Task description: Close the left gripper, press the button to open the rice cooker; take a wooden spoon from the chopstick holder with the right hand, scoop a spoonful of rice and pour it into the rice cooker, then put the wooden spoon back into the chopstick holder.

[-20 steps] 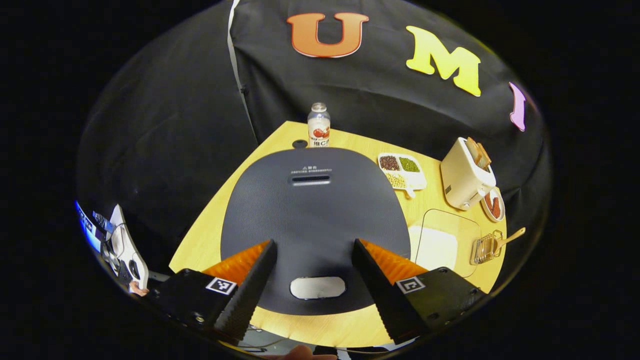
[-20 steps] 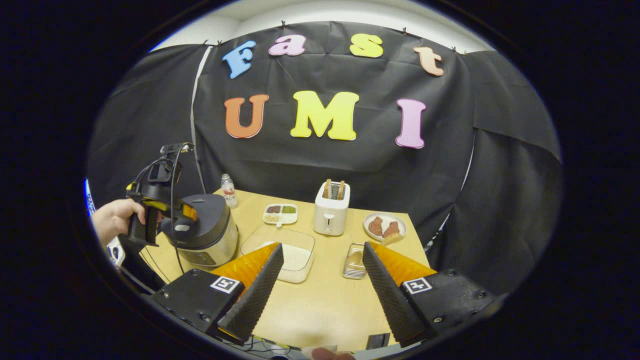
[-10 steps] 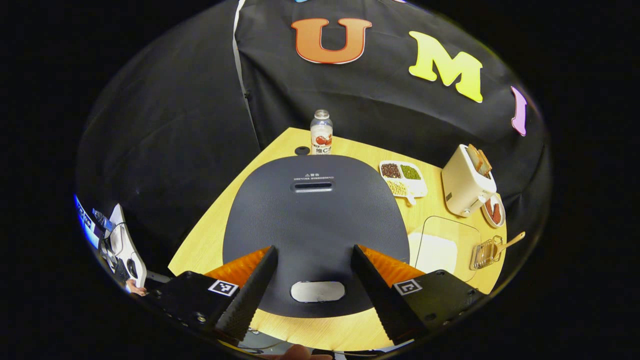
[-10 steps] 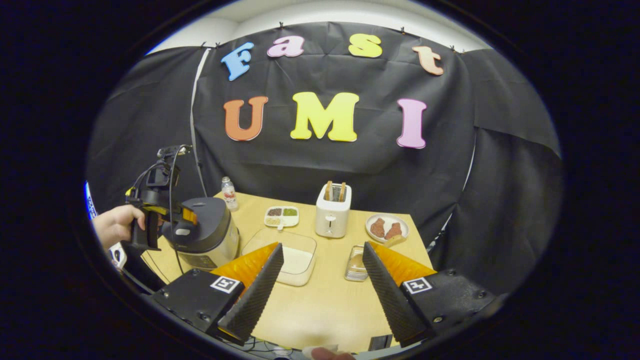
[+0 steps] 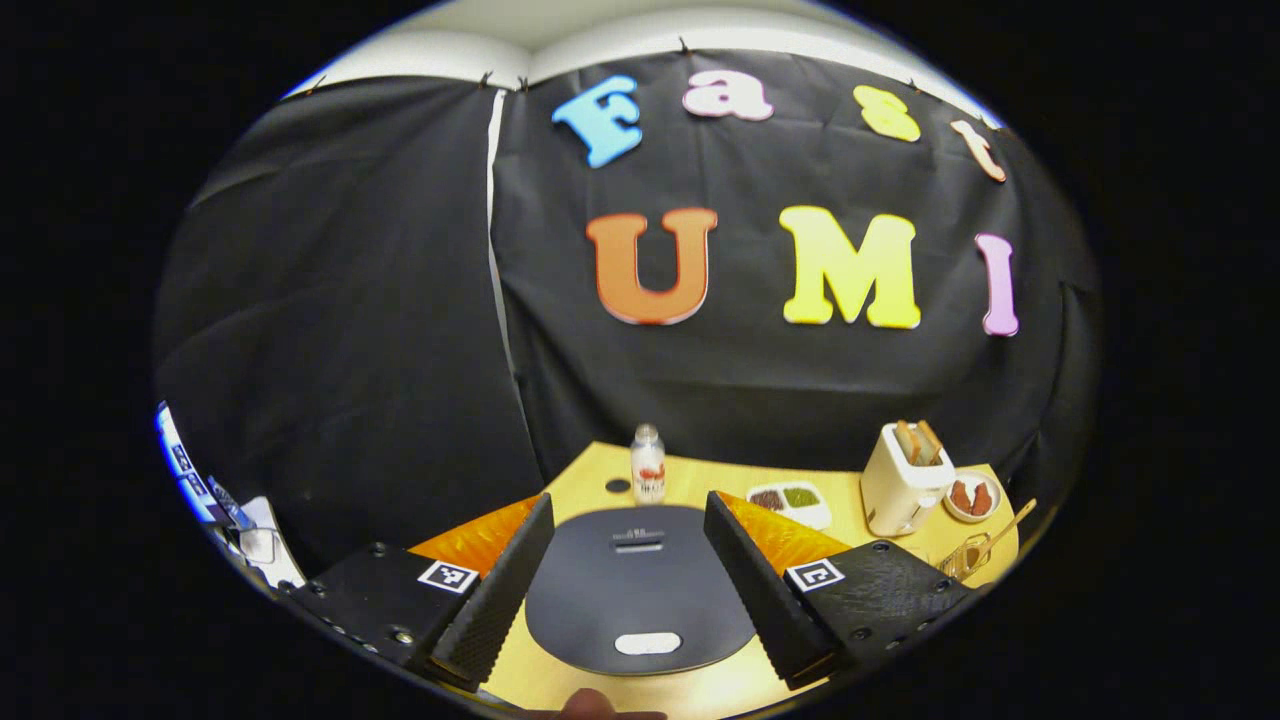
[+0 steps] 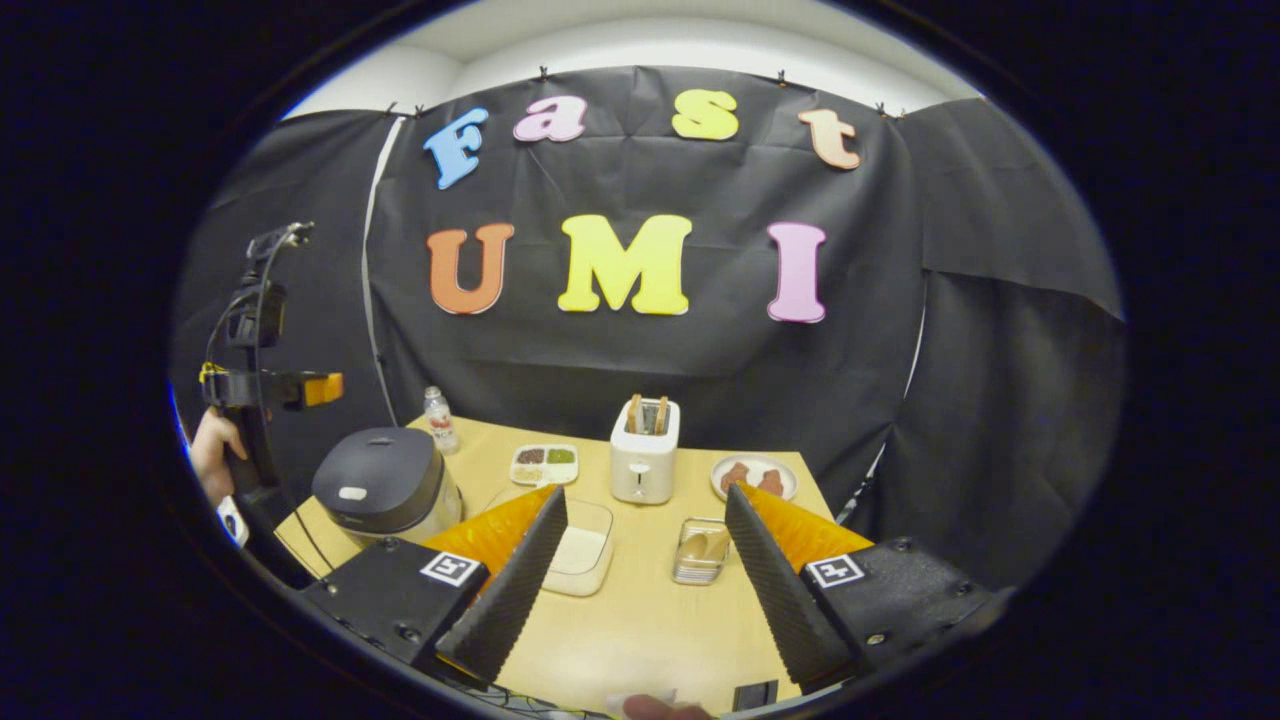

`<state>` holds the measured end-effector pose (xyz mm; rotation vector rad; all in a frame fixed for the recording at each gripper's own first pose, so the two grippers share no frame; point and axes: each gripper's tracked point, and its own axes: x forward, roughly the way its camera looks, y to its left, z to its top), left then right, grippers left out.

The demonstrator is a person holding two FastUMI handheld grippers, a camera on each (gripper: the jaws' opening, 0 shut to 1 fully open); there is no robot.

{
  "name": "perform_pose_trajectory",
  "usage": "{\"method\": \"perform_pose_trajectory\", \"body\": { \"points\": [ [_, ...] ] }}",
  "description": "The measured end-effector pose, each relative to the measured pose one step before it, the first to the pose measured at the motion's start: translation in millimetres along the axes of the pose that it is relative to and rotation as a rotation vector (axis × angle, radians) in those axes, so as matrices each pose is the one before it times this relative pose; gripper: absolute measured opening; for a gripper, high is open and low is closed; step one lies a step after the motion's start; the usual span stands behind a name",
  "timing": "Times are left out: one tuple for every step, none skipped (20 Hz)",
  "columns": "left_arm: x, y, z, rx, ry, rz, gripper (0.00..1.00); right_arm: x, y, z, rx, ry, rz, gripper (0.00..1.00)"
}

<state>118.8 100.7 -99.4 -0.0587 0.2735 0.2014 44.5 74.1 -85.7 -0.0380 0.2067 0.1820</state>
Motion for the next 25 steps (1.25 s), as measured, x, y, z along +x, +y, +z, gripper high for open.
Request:
{"method": "perform_pose_trajectory", "body": {
  "points": [
    [-13.66,-1.95,16.36,-0.0053,-0.04315,-0.01082,0.96,-2.61,-0.35,7.77,0.00881,-0.02435,-0.00612,1.0],
    [-14.97,-2.84,14.18,-0.01032,-0.04398,-0.0068,1.0,-2.93,-0.27,8.88,0.00763,-0.02988,-0.00374,1.0],
    [-13.35,-4.85,11.75,-0.00324,-0.0304,-0.02317,0.96,-2.94,-1.11,7.61,0.00469,-0.02549,-0.0083,1.0],
    [-11.01,0.88,9.85,0.00411,-0.04193,-0.0095,0.96,-3.68,-1.62,8.87,0.00051,-0.03019,-0.01124,1.0],
    [-13.89,-3.81,8.59,0.00535,-0.03321,-0.02197,0.96,-3.22,-1.77,8.01,0.00104,-0.02575,-0.01028,1.0],
    [-14.98,-5.04,6.1,-0.00016,-0.02133,-0.02435,0.96,-3.77,0.82,4.42,0.00192,-0.01642,-0.00551,1.0],
    [-15.59,-7.38,3.58,-0.01413,-0.00987,-0.02179,0.96,-3.54,-0.63,5.59,0.00194,-0.01788,-0.00544,1.0],
    [-13.88,-5.68,3.13,-0.0067,-0.00397,-0.02022,0.96,-4.02,0.53,5.29,-0.00011,-0.01491,-0.00116,1.0],
    [-11.35,-1.95,2.82,-0.00038,-0.00934,-0.01022,0.93,-3.15,-0.68,5.23,0.00061,-0.0187,-0.00611,1.0],
    [-7.69,-1.67,3.89,0.00196,-0.01588,-0.01067,0.96,-3.1,1.68,2.8,-0.00201,-0.00863,0.0013,1.0],
    [-7.33,-3.05,0.98,0.00047,-0.00282,-0.01843,0.96,-3.73,1.58,2.77,0.00164,-0.00579,0.00159,1.0],
    [-6.16,-3.31,0.5,-0.00226,0.00182,-0.01304,1.0,-2.48,1.11,0.71,0.0045,-0.00231,-0.00274,1.0],
    [-4.63,-3.11,-0.07,-0.00181,0.00015,-0.01477,1.0,-2.96,0.98,0.06,0.0038,0.00016,0.00085,1.0],
    [-5.37,-0.48,2.13,0.00056,-0.00615,-0.00351,0.96,-1.99,-0.61,0.64,0.00223,-0.00066,-0.00526,1.0],
    [-3.08,1.57,0.94,-0.00041,-0.00332,-0.00217,0.96,-1.89,0.99,1.42,0.00326,-0.00345,-0.00177,1.0],
    [-1.62,-0.55,-0.22,0.0022,-0.0029,-0.00415,0.96,-0.94,0.5,0.13,0.00152,-0.00407,-0.00232,1.0],
    [-1.97,1.69,0.31,0.0076,-0.0034,0.00596,0.96,-1.33,1.81,1.18,0.00203,0.00108,0.00189,1.0],
    [-0.84,0.6,-1.46,0.00589,0.00146,-0.00155,1.0,-1.13,0.51,-0.64,0.00319,0.00075,-0.0011,1.0],
    [-1.35,-1.43,-2.22,0.00494,0.00535,-0.00098,1.0,-1.21,-0.17,-0.76,0.00097,0.00341,-0.00254,1.0],
    [-1.98,-3.88,-1.77,-0.00314,-0.00144,-0.01526,0.95,0.64,-1.85,-1.38,0.00121,0.00596,-0.00694,1.0],
    [-0.61,-1.94,1.88,-0.00087,-0.00219,-0.00261,0.96,-1.45,0.45,-1.06,0.00392,0.00198,0.00155,1.0],
    [-1.24,-0.57,0.87,-0.00099,-0.00387,-0.00733,0.96,-0.08,0.95,1.56,0.00567,-0.00178,0.00001,1.0],
    [-0.9,2.1,-0.32,-0.00453,0.00451,0.00294,0.95,-0.33,-0.6,-0.74,-0.00072,0.00618,-0.00008,1.0],
    [-0.35,-0.99,-1.5,-0.00251,0.00481,-0.00204,0.96,-1.18,0.25,0.72,-0.00066,-0.00413,-0.00138,1.0],
    [-1.07,2.07,-2.21,0.00239,0.00823,0.00368,0.96,-0.65,0.39,1.03,-0.00138,-0.00164,-0.00096,1.0]
  ]
}}
